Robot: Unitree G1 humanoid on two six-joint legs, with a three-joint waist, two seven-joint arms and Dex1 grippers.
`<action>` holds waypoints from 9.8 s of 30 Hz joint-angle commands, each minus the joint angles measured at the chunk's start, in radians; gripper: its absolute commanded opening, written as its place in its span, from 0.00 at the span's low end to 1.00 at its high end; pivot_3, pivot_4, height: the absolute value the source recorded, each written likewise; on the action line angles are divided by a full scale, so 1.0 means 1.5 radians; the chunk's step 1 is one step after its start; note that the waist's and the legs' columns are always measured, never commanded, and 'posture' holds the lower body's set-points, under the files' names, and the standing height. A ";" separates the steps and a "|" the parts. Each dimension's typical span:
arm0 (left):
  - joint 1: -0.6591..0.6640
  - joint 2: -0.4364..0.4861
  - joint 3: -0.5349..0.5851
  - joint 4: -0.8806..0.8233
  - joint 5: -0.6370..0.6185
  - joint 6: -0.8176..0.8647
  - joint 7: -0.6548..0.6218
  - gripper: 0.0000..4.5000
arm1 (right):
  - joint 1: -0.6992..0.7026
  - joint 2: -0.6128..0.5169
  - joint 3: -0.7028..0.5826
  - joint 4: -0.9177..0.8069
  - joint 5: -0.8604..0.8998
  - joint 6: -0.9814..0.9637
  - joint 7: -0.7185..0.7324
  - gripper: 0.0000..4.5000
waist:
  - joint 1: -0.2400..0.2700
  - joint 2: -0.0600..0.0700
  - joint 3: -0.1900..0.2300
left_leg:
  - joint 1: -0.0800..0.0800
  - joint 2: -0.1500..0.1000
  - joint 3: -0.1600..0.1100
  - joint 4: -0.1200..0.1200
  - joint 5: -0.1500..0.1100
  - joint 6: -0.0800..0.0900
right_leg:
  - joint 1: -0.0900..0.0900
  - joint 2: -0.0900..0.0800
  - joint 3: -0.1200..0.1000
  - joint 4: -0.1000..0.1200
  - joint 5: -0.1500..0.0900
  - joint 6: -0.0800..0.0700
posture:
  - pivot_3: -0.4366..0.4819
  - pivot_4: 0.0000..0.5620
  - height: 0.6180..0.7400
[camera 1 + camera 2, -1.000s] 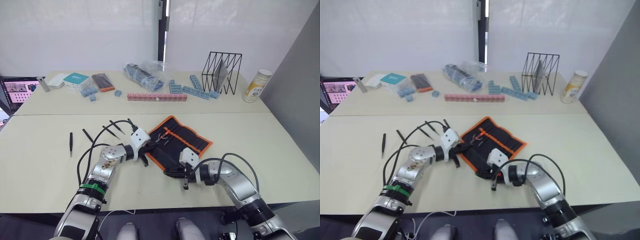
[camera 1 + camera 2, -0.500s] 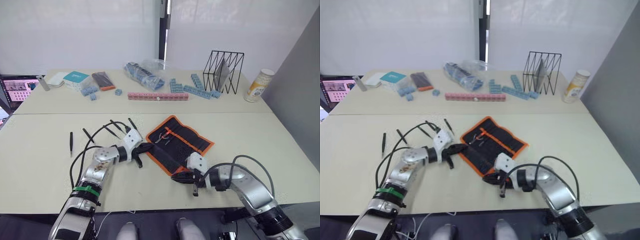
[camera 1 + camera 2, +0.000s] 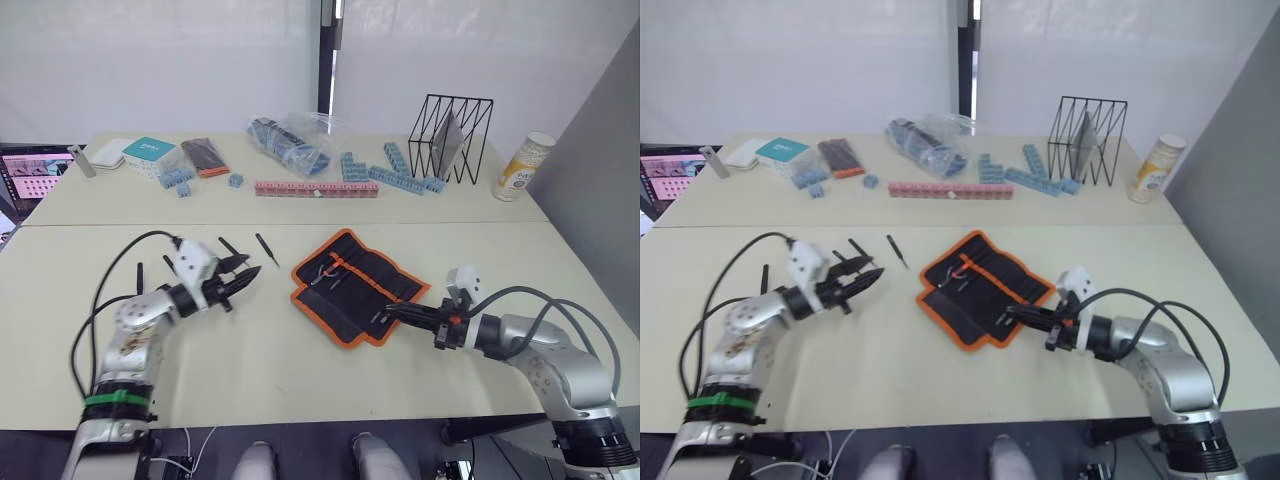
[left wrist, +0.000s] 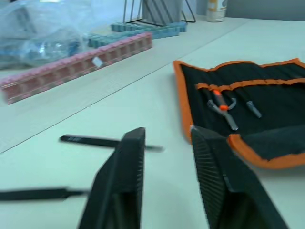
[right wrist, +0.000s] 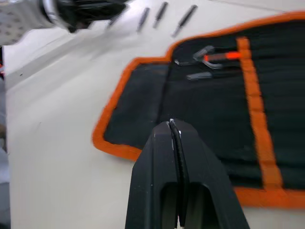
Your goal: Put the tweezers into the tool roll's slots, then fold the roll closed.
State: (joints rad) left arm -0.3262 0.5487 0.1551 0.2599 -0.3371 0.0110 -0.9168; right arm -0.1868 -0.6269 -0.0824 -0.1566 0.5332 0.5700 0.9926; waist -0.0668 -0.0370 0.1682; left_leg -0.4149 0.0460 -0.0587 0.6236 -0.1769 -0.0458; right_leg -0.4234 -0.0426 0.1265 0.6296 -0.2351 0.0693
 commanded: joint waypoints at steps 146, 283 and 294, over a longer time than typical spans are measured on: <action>-0.215 -0.126 -0.260 -0.221 -0.025 0.675 0.278 0.00 | -0.072 0.101 0.072 0.236 -0.191 -0.204 -0.127 0.00 | -0.001 -0.004 0.005 | 0.007 0.000 0.001 0.003 -0.001 -0.002 | 0.007 0.000 0.000 0.000 0.002 0.001 | 0.48 0.27 0.97; 0.008 -0.248 0.144 -0.353 0.056 0.422 0.651 0.00 | -0.085 0.142 0.125 0.221 -0.248 -0.220 -0.149 0.00 | -0.013 -0.006 0.002 | 0.009 0.001 0.002 0.000 -0.002 -0.003 | 0.012 0.000 0.000 -0.011 0.001 -0.002 | 0.48 0.27 0.97; 0.019 -0.085 -0.046 -0.432 -0.052 0.430 0.290 0.00 | -0.083 0.127 0.064 0.099 -0.183 -0.190 -0.150 0.00 | -0.002 -0.004 0.004 | 0.001 0.001 0.003 0.001 -0.002 -0.003 | 0.004 0.000 0.001 -0.010 0.001 -0.002 | 0.48 0.27 0.97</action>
State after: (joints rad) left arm -0.2739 0.4036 0.1245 -0.3455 -0.3903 0.6579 -0.4095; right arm -0.2964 -0.4220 0.0504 0.0414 0.2325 0.2879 0.7636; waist -0.0699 -0.0429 0.1746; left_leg -0.4161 0.0473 -0.0548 0.6251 -0.1796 -0.0503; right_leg -0.4209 -0.0433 0.1280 0.6169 -0.2323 0.0687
